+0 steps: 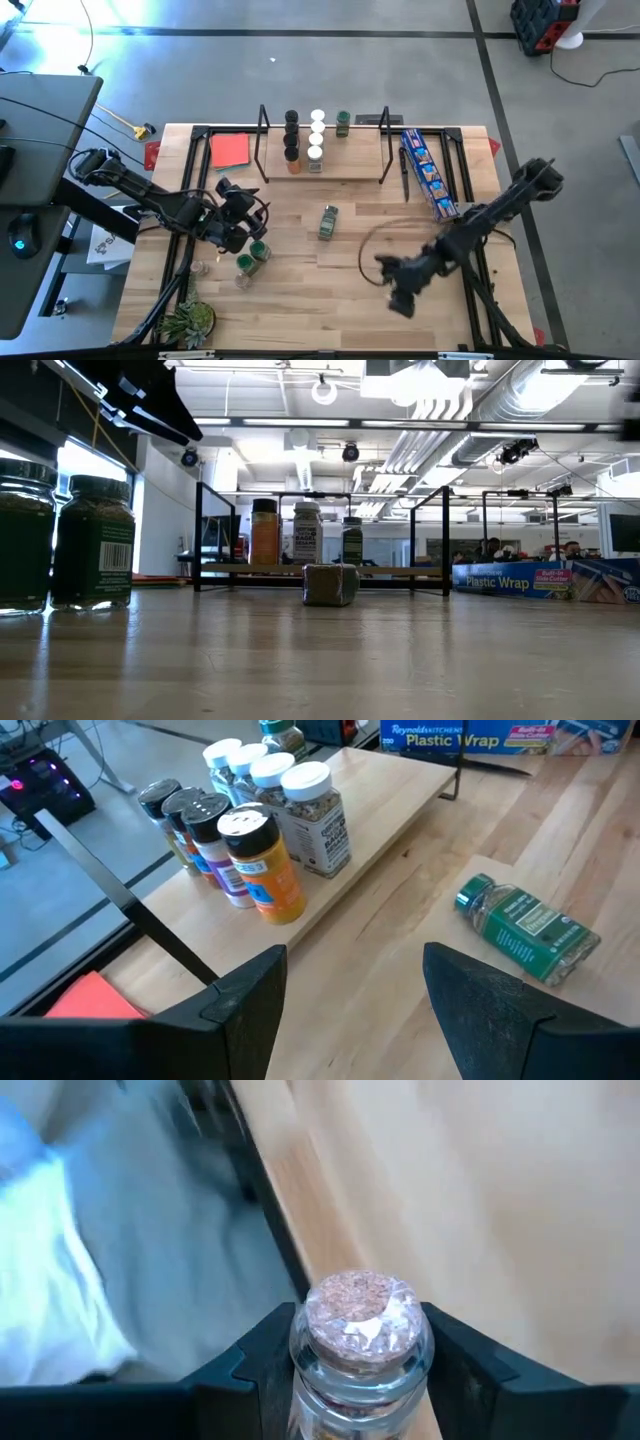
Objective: Shelf spices
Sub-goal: Move the brown seasoning bottle to the middle right of the table
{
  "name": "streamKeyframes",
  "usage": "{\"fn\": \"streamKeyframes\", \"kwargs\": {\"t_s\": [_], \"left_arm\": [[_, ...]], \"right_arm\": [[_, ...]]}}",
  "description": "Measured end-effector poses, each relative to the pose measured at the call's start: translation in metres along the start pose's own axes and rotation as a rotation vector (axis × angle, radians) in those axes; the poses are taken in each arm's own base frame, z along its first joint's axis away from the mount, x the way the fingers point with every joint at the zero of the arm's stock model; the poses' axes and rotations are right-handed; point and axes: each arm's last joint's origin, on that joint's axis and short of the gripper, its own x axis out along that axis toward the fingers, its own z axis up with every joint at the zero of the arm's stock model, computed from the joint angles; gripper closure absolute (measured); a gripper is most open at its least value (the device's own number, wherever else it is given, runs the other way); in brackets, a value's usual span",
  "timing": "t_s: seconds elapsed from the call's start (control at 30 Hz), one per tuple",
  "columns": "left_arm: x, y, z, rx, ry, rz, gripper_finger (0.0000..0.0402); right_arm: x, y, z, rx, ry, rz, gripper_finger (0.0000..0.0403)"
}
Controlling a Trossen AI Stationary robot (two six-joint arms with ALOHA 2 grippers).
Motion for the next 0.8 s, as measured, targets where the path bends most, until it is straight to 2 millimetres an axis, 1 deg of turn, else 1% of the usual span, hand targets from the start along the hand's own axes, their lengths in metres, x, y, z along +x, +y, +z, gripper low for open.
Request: {"fn": "streamKeyframes", "kwargs": {"t_s": [0.13,0.23,0.3,0.4,0.5,0.6,0.67,0.73,0.8], "left_arm": [[-0.002,-0.001,-0.001,-0.012,-0.007,-0.004,0.0172],[-0.003,-0.001,-0.001,-0.016,-0.017,-0.002,0.0172],[-0.004,-0.002,-0.001,-0.015,-0.019,-0.006,0.0172],[-0.004,-0.002,-0.001,-0.022,-0.019,-0.007,0.0172],[-0.004,-0.002,-0.001,-0.032,-0.019,-0.007,0.0172],[-0.005,-0.002,-0.002,-0.038,-0.021,-0.01,0.0172],[-0.005,-0.003,-0.002,-0.036,-0.022,-0.011,0.0172],[-0.006,-0.003,-0.002,-0.034,-0.023,-0.015,0.0172],[-0.007,-0.004,-0.002,-0.031,-0.029,-0.016,0.0172]], "right_arm": [[-0.024,-0.003,0.042,-0.176,-0.167,-0.021,0.024],[-0.034,-0.013,0.067,-0.301,-0.24,-0.056,0.024],[-0.038,-0.022,0.077,-0.36,-0.27,-0.111,0.024],[-0.042,-0.033,0.083,-0.427,-0.309,-0.257,0.024],[-0.043,-0.041,0.08,-0.448,-0.363,-0.471,0.024],[-0.041,-0.054,0.067,-0.405,-0.382,-0.676,0.024],[-0.036,-0.072,0.052,-0.343,-0.376,-0.725,0.024],[-0.028,-0.091,0.036,-0.264,-0.395,-0.718,0.024],[-0.019,-0.11,0.019,-0.193,-0.451,-0.704,0.024]]}}
